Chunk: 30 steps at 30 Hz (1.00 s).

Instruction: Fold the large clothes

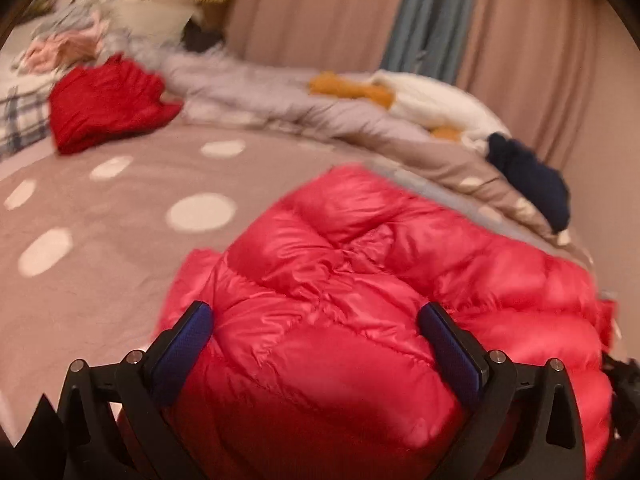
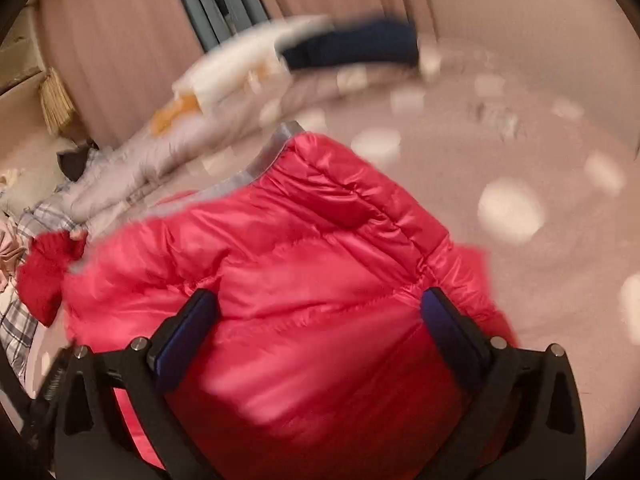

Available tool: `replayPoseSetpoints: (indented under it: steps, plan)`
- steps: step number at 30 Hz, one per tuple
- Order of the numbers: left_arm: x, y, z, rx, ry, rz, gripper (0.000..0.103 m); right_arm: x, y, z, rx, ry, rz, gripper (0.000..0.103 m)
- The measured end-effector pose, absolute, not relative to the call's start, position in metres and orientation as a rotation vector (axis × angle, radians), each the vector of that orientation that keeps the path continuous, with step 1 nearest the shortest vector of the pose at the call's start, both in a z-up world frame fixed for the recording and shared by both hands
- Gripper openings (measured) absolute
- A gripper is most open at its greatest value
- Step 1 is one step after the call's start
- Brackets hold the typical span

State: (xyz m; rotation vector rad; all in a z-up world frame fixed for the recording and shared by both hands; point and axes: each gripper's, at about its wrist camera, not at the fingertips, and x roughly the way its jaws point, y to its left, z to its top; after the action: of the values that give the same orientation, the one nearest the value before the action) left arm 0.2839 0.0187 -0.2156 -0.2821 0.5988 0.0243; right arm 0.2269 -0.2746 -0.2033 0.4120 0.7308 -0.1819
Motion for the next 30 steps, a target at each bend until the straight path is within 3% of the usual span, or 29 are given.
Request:
replayPoseSetpoints:
  steps: [2,19,30]
  plan:
    - [0.285,0.022,-0.219,-0.310,0.587,-0.008,0.101,0.227,-0.274,-0.213,0.375,0.631,-0.198,0.103]
    - [0.299,0.016,-0.228,-0.272,0.635,0.034,0.102,0.250,-0.255,-0.223,0.176,0.682,-0.336,0.103]
    - [0.298,0.017,-0.227,-0.279,0.618,0.031,0.102,0.240,-0.258,-0.220,0.208,0.636,-0.314,0.103]
